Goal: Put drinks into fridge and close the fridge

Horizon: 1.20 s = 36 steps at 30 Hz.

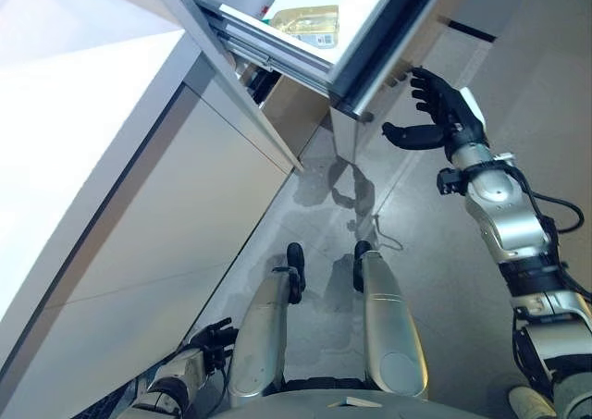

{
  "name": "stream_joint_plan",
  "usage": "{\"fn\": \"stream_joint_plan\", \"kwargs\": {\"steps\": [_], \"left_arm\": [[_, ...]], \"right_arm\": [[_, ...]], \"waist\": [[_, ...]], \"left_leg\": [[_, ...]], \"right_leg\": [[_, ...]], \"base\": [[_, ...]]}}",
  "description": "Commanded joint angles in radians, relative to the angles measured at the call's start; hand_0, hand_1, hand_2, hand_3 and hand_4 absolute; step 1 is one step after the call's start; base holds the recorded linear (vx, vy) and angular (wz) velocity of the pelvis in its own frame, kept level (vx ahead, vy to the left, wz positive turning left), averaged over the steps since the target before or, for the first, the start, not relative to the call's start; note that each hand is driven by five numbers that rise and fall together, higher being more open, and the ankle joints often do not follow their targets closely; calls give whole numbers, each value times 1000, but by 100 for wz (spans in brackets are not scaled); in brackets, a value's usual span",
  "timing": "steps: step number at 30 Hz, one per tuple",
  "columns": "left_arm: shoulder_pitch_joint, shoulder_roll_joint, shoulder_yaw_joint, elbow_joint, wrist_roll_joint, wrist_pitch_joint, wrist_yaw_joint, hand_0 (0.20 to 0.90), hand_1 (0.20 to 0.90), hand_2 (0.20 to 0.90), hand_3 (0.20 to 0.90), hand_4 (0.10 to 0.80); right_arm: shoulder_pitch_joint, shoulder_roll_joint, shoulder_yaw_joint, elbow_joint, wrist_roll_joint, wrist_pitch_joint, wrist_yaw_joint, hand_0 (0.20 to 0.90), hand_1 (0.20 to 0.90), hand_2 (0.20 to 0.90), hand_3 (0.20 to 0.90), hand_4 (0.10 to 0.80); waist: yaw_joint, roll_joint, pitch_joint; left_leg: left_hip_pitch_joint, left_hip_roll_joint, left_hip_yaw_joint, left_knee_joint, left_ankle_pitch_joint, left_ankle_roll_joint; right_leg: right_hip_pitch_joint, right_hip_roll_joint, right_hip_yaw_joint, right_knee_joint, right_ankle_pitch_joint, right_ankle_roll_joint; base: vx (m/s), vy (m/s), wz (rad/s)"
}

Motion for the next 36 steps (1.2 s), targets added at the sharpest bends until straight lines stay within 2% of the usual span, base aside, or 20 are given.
{"fn": "stream_joint_plan", "kwargs": {"steps": [1, 8, 14, 22, 26, 30, 33, 36], "left_arm": [[40, 42, -49, -44, -22, 31, 27, 900, 900, 900, 900, 800], [18, 26, -89, -36, -26, 21, 15, 900, 900, 900, 900, 800], [26, 14, -104, -41, -23, 1, -6, 900, 900, 900, 900, 800], [55, 10, -109, -60, -6, -14, -41, 900, 900, 900, 900, 800], [76, 13, -100, -68, 17, -54, -60, 900, 900, 900, 900, 800], [86, 14, -90, -91, 26, -74, -35, 900, 900, 900, 900, 800], [82, 16, -80, -110, 14, -67, 5, 900, 900, 900, 900, 800], [88, 25, -61, -119, 5, -59, 32, 900, 900, 900, 900, 800]], "right_arm": [[-219, 108, 169, -114, -18, -82, 74, 900, 900, 900, 900, 800], [-382, 219, 289, -59, -37, -57, 64, 900, 900, 900, 900, 800], [-456, 319, 357, -33, -27, -65, 90, 900, 900, 900, 900, 800], [-495, 343, 382, -31, -61, -69, 0, 900, 900, 900, 900, 800], [-490, 307, 348, -44, -101, -95, -140, 900, 900, 900, 900, 800], [-439, 260, 278, -77, -99, -136, -279, 900, 900, 900, 900, 800], [-334, 221, 216, -85, -104, -176, -387, 900, 900, 900, 900, 800], [-174, 181, 149, -82, -71, -225, -395, 900, 900, 900, 900, 800]], "waist": [[82, -26, 1], [123, 12, 1], [153, 48, 1], [172, 80, 1], [172, 76, 0], [160, 55, -6], [141, 25, -26], [117, -13, -48]], "left_leg": [[-23, -74, 63, 120, -53, 100], [-20, -87, 60, 77, -15, 94], [-9, -102, 48, 58, 21, 83], [27, -116, 37, 24, 37, 82], [52, -115, 32, 9, 34, 81], [95, -104, 27, -36, 27, 83], [133, -91, 23, -91, 24, 84], [179, -78, 22, -138, 9, 88]], "right_leg": [[50, 30, -59, -68, 57, -39], [43, 13, -68, -94, 68, -37], [49, -2, -75, -100, 68, -40], [72, -13, -77, -109, 63, -44], [95, -11, -78, -118, 63, -43], [134, 5, -73, -159, 73, -39], [170, 15, -67, -217, 94, -29], [220, 19, -64, -277, 114, -17]], "base": [[9, 22, 5], [-34, 39, 6], [-5, 34, 10], [18, 40, 7], [36, 10, 5], [35, -16, 1], [36, -31, 2], [59, -67, 2]]}}
